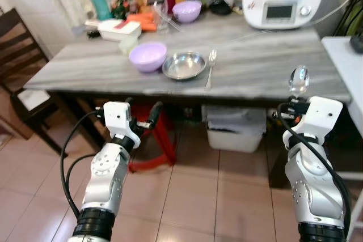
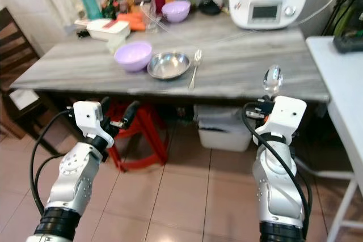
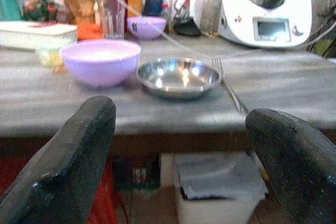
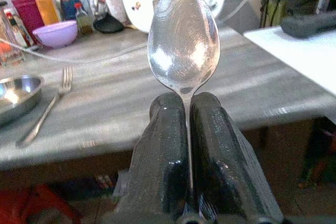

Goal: Setting the table

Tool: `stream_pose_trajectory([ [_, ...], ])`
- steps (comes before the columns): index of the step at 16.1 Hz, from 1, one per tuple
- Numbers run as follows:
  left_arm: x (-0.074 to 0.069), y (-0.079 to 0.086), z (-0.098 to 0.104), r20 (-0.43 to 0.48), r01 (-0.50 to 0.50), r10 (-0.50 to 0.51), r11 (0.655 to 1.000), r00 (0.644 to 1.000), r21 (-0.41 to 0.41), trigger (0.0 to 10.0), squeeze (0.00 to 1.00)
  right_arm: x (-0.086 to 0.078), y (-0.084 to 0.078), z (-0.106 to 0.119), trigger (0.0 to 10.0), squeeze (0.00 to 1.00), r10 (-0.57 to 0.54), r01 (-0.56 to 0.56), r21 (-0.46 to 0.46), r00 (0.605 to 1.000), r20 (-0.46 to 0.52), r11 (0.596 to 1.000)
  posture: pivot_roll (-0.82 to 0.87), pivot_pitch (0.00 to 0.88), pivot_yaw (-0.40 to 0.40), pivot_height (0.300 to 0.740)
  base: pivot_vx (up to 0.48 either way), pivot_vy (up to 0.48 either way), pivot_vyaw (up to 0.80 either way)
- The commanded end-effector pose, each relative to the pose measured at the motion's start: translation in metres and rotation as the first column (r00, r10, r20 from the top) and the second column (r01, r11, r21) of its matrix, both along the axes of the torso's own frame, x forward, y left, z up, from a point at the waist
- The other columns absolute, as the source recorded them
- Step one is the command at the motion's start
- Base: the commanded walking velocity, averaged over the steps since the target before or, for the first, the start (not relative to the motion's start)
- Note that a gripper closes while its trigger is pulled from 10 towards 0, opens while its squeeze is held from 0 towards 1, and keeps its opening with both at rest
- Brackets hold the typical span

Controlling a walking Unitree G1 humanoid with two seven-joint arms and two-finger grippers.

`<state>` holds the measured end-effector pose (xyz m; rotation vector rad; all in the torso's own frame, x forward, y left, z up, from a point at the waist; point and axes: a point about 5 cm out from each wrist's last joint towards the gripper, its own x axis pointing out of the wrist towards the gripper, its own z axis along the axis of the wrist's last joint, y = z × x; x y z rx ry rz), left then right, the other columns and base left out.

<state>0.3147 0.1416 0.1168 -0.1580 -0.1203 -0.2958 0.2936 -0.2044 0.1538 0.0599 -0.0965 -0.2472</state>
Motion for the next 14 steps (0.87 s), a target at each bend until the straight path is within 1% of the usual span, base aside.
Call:
stream_pose_trajectory([
  [1,-0.0004,0.0135,0.0016,0.005,-0.029,0.029,0.999,1.0,0.015,10.0,0.0,0.0025,0.0109,0.0046,10.0,0.0,0.031,-0.031,0.014,0.999,0.022,0.999,-0.15,0.056,0.109,0.74,0.48,0.0,0.0],
  [6,-0.0001,0.0118,0.0017,0.006,-0.024,0.024,1.0,1.0,0.013,10.0,0.0,0.0023,0.0114,0.0032,10.0,0.0,0.037,-0.038,0.006,0.999,0.017,0.999,-0.15,0.056,0.109,0.74,0.48,0.0,0.0],
  [8,-0.0005,0.012,0.0014,0.005,-0.025,0.025,1.0,1.0,0.014,10.0,0.0,0.0026,0.0121,0.0031,10.0,0.0,0.04,-0.04,0.008,0.999,0.017,0.999,-0.15,0.05,0.108,0.74,0.48,0.0,0.4],
  [11,-0.001,0.0127,0.0005,0.001,-0.025,0.025,1.0,1.0,0.014,10.0,0.0,0.003,0.013,0.0026,10.0,0.0,0.039,-0.039,0.012,0.999,0.016,0.999,-0.15,0.05,0.108,0.74,0.467,0.0,0.0],
  [13,-0.0012,0.013,0.0004,0.0,-0.029,0.029,0.999,1.0,0.013,10.0,0.0,0.003,0.0129,0.0022,10.0,0.0,0.036,-0.037,0.014,0.999,0.015,0.999,-0.15,0.05,0.108,0.74,0.413,0.0,0.0],
  [14,-0.0014,0.0142,0.0018,0.008,-0.033,0.033,0.999,0.999,0.012,10.0,0.0,0.0031,0.0132,0.0025,10.0,0.0,0.035,-0.035,0.015,0.999,0.015,0.999,-0.15,0.054,0.109,0.74,0.0,0.0,0.0],
])
